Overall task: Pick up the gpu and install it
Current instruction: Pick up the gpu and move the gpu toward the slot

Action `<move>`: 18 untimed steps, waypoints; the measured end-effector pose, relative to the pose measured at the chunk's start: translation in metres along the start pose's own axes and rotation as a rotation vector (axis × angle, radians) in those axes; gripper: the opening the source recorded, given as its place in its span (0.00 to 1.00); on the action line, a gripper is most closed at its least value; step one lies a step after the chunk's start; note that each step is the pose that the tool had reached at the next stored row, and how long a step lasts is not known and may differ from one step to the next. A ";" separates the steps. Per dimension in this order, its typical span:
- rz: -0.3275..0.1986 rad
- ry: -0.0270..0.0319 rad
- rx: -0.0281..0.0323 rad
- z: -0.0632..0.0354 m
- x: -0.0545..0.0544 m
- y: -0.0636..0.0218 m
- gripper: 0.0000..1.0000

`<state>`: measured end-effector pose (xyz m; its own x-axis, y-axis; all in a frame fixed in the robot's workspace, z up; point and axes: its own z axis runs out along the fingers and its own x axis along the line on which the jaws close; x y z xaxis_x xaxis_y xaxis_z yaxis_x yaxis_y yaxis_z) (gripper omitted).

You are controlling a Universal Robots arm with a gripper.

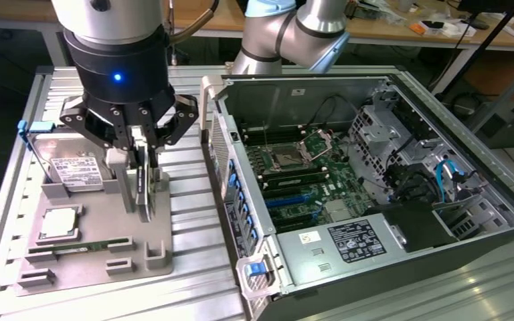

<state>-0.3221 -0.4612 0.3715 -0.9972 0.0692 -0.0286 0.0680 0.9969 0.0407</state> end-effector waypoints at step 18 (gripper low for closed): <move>0.000 0.0003 0.0000 -0.0273 -0.001 0.0011 0.27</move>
<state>-0.3221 -0.4612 0.3988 -0.9972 0.0693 -0.0283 0.0681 0.9968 0.0407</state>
